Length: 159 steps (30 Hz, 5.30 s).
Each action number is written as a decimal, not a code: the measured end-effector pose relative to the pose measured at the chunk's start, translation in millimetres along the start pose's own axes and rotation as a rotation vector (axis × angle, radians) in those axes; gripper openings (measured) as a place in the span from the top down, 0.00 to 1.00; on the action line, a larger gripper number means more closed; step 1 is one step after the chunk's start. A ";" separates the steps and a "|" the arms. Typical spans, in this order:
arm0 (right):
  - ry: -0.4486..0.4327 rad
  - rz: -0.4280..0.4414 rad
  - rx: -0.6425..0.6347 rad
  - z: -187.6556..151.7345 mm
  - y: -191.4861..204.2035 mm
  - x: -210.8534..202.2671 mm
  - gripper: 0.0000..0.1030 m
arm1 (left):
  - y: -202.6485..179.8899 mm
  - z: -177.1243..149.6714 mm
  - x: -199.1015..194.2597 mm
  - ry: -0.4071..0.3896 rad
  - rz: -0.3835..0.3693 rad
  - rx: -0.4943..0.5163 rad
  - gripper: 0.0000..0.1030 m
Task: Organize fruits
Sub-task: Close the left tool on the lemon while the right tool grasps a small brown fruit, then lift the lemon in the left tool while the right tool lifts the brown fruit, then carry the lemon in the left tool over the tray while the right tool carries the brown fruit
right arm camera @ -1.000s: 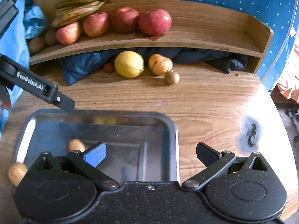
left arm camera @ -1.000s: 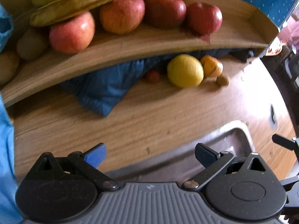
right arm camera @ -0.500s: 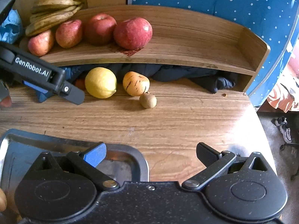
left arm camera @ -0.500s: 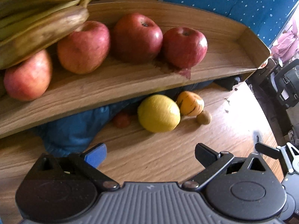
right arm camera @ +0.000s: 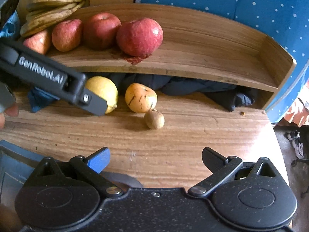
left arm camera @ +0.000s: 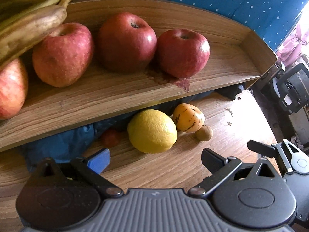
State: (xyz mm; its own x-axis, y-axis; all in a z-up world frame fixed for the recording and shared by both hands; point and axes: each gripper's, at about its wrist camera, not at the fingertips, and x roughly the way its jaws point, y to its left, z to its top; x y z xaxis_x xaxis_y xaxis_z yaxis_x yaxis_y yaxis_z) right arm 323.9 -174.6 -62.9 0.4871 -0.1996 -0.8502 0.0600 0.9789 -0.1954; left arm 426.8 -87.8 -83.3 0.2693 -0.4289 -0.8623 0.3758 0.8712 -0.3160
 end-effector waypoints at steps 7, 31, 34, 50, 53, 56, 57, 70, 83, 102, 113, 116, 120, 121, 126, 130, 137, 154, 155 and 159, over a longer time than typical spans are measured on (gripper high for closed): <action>-0.005 0.023 -0.028 9.9 -1.1 13.2 0.11 | -0.3 1.2 3.6 -0.009 -0.007 0.007 0.03; -0.010 0.035 -0.057 17.8 -4.3 40.2 0.43 | 2.2 8.0 20.8 -0.026 -0.005 -0.029 0.33; -0.021 0.031 -0.058 19.4 -6.0 42.7 0.48 | 4.0 9.5 22.1 -0.033 -0.001 -0.039 0.36; -0.029 0.053 -0.079 23.3 -4.8 49.1 0.62 | 7.9 11.3 28.4 -0.024 -0.016 -0.066 0.36; -0.033 0.060 -0.074 20.8 -8.0 41.6 0.68 | 7.4 10.4 28.9 -0.024 -0.018 -0.057 0.37; -0.033 0.057 -0.066 20.5 -7.7 39.5 0.70 | 9.0 9.5 28.2 -0.023 -0.024 -0.056 0.37; -0.033 0.056 -0.062 20.1 -6.9 38.7 0.71 | 9.4 9.0 27.6 -0.023 -0.024 -0.057 0.37; -0.032 0.075 -0.034 3.1 -4.0 24.3 0.71 | 7.2 -5.3 20.3 0.001 -0.044 -0.023 0.37; -0.032 0.082 -0.016 -11.0 9.3 5.9 0.71 | 14.1 -24.8 5.5 0.040 -0.049 -0.010 0.37; -0.039 0.075 -0.009 -20.4 24.5 -2.8 0.71 | 15.8 -27.0 1.7 0.028 -0.068 0.017 0.38; -0.059 0.082 -0.008 -27.6 30.3 -14.4 0.71 | 14.4 -38.2 -10.5 0.012 -0.060 0.011 0.38; -0.067 0.087 -0.009 -29.8 32.4 -18.9 0.71 | 13.8 -40.3 -16.2 0.000 -0.055 0.007 0.38; -0.079 0.098 -0.018 -32.4 36.0 -25.3 0.71 | 12.2 -44.7 -23.2 -0.016 -0.047 -0.002 0.38; -0.081 0.101 -0.020 -33.4 36.9 -27.0 0.71 | 12.4 -46.2 -25.1 -0.019 -0.045 -0.006 0.38; -0.090 0.122 -0.036 -40.7 42.5 -35.5 0.71 | 12.0 -56.9 -38.0 -0.040 -0.033 -0.030 0.38; -0.094 0.146 -0.061 -47.1 48.3 -41.9 0.71 | 14.6 -69.1 -50.7 -0.058 -0.018 -0.056 0.38; -0.110 0.193 -0.113 -57.3 60.6 -55.6 0.71 | 23.2 -95.7 -72.3 -0.084 0.021 -0.121 0.38; -0.088 0.317 -0.230 -94.0 96.3 -77.7 0.71 | 41.0 -160.5 -106.7 -0.098 0.106 -0.259 0.38; -0.087 0.321 -0.235 -95.7 98.0 -78.6 0.71 | 41.5 -163.7 -107.7 -0.097 0.109 -0.265 0.38; -0.085 0.340 -0.256 -101.3 104.1 -82.1 0.71 | 42.6 -173.5 -111.5 -0.093 0.117 -0.281 0.38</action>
State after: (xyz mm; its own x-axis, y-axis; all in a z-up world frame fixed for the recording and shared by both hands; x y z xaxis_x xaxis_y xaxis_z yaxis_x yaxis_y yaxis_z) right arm 201.9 -60.7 -63.0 0.5122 0.1467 -0.8462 -0.3290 0.9436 -0.0356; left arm 258.9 38.5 -69.3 0.3809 -0.3303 -0.8636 0.0810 0.9424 -0.3246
